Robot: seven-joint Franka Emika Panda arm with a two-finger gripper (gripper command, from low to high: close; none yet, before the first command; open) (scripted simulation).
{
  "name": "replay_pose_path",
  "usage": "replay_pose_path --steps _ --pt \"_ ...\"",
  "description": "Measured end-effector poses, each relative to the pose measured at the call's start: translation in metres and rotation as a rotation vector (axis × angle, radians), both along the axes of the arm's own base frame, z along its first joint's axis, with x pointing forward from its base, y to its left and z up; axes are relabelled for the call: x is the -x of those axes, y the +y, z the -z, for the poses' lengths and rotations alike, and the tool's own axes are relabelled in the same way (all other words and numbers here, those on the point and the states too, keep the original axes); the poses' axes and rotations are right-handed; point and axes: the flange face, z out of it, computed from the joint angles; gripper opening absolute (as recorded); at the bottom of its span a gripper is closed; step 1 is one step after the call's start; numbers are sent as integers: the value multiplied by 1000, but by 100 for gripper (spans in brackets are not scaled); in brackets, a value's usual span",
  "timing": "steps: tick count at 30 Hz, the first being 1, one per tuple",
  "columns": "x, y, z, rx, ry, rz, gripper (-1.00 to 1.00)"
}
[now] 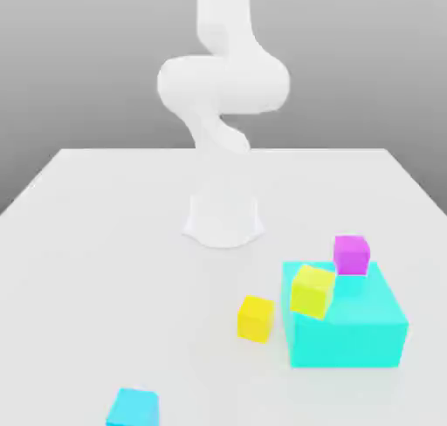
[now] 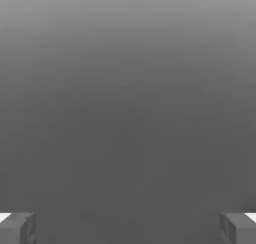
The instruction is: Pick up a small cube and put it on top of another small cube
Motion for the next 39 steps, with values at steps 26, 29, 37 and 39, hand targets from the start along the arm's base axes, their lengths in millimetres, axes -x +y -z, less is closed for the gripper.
replay_pose_path --steps 26,29,37,39 --pt "-133 -97 441 -48 672 116 0" --pt "-125 -105 490 -43 725 128 0" --pt "-123 -106 543 -43 734 130 -100" --pt "-123 -106 548 -43 734 130 -100"
